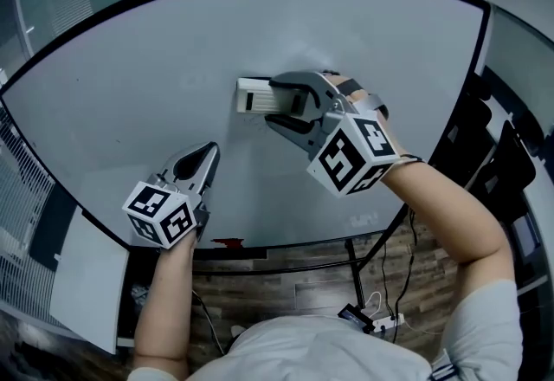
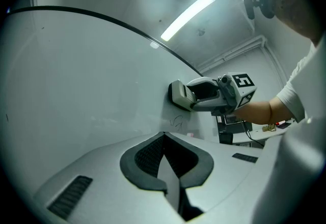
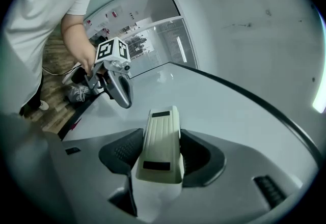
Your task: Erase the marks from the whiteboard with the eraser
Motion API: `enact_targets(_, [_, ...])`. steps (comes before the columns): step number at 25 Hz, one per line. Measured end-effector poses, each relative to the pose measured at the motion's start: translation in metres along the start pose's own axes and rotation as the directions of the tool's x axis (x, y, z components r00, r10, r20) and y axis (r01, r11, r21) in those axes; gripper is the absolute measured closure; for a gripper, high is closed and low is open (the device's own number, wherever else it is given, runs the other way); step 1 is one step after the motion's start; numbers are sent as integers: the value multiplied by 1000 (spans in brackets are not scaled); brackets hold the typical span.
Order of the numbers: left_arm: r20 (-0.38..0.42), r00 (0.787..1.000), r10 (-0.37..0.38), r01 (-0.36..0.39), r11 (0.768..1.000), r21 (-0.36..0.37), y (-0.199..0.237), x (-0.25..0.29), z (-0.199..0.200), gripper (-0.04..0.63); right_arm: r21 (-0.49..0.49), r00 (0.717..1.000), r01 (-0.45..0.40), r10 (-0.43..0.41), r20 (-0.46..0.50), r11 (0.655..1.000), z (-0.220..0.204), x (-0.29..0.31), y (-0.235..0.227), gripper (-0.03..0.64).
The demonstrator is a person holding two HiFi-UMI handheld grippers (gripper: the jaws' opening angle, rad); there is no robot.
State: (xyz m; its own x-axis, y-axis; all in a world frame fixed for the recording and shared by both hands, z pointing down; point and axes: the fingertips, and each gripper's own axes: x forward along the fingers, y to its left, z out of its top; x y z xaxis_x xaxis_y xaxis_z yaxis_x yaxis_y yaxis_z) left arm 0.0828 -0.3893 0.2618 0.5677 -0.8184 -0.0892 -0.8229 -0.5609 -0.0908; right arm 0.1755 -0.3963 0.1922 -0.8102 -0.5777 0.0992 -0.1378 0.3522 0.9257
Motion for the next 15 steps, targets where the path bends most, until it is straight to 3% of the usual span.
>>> enact_targets(8, [-20, 1000, -11, 11, 1000, 16, -14, 14, 1, 589, 7, 995, -97, 97, -14, 995, -27, 6, 76, 385])
enact_targets(15, [-24, 999, -27, 27, 999, 20, -18, 22, 2, 589, -1, 990, -138, 138, -37, 990, -33, 6, 86, 386])
